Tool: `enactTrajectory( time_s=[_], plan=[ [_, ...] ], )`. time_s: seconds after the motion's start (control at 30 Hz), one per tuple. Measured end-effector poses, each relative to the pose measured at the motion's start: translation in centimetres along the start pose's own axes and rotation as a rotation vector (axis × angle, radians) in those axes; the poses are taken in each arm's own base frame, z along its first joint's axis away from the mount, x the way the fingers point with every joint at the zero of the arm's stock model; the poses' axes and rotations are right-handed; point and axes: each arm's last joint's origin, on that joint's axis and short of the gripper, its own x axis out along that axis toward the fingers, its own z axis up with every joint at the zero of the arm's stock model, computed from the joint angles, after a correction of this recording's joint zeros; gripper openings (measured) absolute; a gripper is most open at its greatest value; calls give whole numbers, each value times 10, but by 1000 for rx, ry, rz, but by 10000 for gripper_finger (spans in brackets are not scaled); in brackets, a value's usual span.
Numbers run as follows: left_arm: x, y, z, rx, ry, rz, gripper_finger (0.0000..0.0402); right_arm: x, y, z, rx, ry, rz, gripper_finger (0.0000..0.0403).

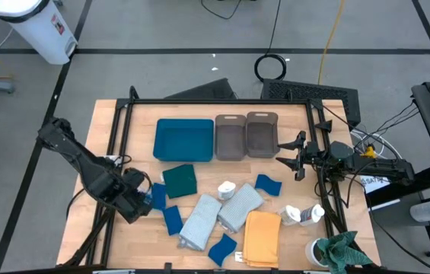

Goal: Pick & Place Kitchen Items
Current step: Put the white plastic restorer bottle into the right black bin

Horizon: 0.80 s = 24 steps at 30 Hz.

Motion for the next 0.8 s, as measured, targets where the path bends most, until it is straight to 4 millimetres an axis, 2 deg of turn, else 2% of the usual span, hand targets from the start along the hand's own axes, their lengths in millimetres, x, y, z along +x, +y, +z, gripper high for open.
enactTrajectory(
  time_s=[0.17,0.3,0.57,0.8],
  plan=[
    [-35,-3,14,163,-207,-109,129,0,0,0,0,0,0,210],
    [-51,-6,29,309,-312,-132,129,0,0,0,0,0,0,210],
    [-54,-10,74,564,-436,-38,129,0,0,0,0,0,0,210],
    [-58,-22,120,797,-514,-135,129,0,0,2,-16,-18,0,210]
  ],
)
